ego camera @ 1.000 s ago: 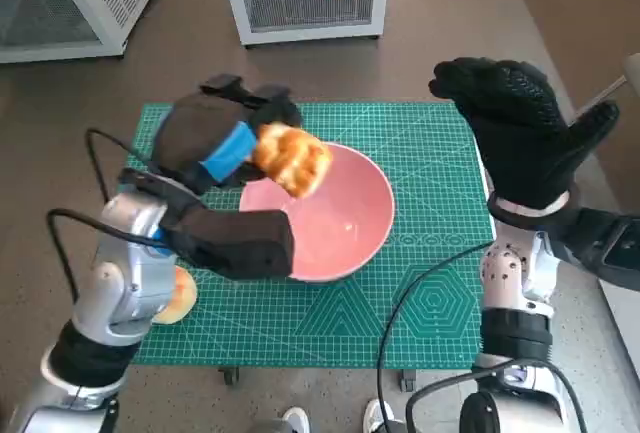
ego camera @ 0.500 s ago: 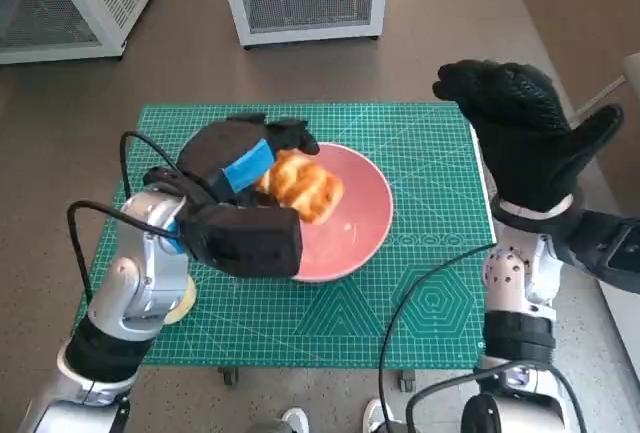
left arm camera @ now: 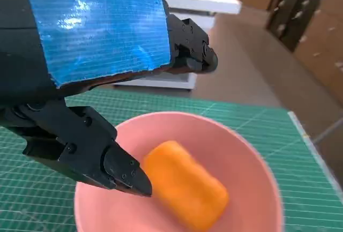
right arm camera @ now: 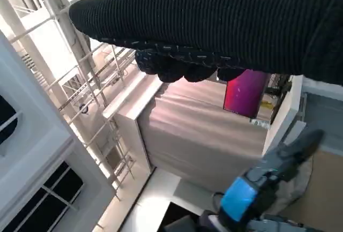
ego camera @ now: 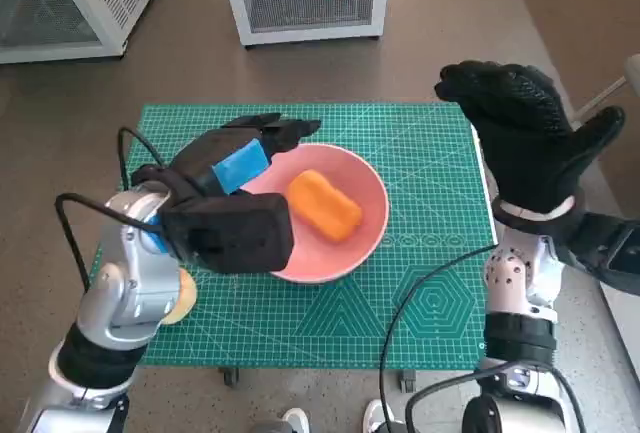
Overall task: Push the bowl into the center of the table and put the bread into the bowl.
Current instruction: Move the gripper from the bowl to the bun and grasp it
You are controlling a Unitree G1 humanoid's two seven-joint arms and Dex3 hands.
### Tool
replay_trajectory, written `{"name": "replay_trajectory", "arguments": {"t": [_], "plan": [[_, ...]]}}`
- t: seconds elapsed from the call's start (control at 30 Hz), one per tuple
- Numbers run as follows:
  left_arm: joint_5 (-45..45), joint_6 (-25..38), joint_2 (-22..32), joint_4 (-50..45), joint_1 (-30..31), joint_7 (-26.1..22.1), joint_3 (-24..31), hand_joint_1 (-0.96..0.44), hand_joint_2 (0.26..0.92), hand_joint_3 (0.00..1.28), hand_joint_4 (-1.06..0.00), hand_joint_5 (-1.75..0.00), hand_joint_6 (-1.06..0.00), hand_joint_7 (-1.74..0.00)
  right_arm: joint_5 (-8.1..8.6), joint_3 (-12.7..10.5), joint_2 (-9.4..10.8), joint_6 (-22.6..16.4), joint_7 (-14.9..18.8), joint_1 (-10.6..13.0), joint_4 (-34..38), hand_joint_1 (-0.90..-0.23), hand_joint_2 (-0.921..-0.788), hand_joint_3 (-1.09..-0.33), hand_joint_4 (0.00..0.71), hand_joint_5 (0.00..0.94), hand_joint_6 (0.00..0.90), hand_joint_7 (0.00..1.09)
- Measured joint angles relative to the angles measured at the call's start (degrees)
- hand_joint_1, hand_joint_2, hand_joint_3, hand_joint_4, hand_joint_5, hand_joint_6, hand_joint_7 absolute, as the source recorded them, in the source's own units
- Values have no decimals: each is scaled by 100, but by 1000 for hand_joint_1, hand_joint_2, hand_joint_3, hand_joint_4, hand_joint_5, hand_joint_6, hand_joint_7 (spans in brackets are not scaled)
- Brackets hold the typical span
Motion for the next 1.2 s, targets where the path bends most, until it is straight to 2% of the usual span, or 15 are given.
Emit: {"name": "replay_trajectory", "arguments": {"t": [0.23,0.37,0.57,0.83,1.03,1.2], "plan": [[-242,523,353,-998,309,-479,469,-172,755,4,1,1,-162,0,4,23,2,0,1,53,-36,-573,-921,-700,240,1,392,16],[-417,878,641,-1719,606,-740,969,-167,754,3,1,1,-159,0,2,46,5,2,-2,72,-78,-573,-921,-700,239,0,392,16],[-867,1232,1115,-2733,1279,-1066,2095,-142,753,2,1,1,-158,-1,2,75,4,23,-21,97,-148,-578,-921,-698,234,0,390,14],[-1370,1560,1638,-3535,2358,-1484,3480,-114,733,0,1,1,-174,-8,11,83,-14,53,-21,119,-158,-580,-921,-690,226,0,386,12],[-1407,1874,2029,-4008,3041,-1645,3979,-119,719,0,-15,-6,-191,-16,14,85,-35,80,-20,118,-157,-577,-921,-684,223,0,384,10],[-1455,1956,2094,-4240,3425,-1643,4087,-121,714,0,-32,-10,-210,-22,15,87,-36,87,-15,118,-155,-578,-921,-679,224,1,380,8]]}}
